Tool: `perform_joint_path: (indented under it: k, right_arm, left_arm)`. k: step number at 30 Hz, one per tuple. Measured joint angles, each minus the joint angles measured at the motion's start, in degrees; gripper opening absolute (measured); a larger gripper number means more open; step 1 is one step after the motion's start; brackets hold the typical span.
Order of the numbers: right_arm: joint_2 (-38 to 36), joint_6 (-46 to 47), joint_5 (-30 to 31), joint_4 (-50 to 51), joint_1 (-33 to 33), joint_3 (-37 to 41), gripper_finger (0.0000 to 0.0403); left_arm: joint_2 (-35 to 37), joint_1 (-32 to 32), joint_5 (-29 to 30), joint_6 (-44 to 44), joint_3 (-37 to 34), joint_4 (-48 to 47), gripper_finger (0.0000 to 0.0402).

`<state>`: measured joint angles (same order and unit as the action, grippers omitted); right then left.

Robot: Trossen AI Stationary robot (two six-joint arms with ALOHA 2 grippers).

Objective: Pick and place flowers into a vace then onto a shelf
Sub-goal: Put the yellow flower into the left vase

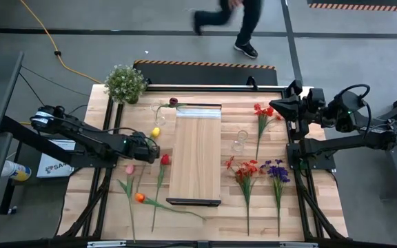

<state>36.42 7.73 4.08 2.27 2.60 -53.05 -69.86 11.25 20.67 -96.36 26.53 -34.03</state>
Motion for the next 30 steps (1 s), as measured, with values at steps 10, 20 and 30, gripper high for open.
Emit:
perform_joint_path:
  k: [10, 20, 30]
  right_arm:
    - [0.0, -0.1, 0.0, 0.0, 0.0, 0.0, 0.0]
    - [0.0, -0.1, 0.0, 0.1, 0.0, 0.0, 0.0]
    - [0.0, -0.1, 0.0, 0.1, 0.0, 0.0, 0.0]
  left_arm:
    - [0.8, 0.0, 1.3, -2.5, 6.5, -6.1, 0.0036]
    - [0.8, 0.0, 5.5, -3.1, 20.2, -28.4, 0.0036]
    - [0.9, 0.0, 9.8, -3.5, 36.5, -46.3, 0.0036]
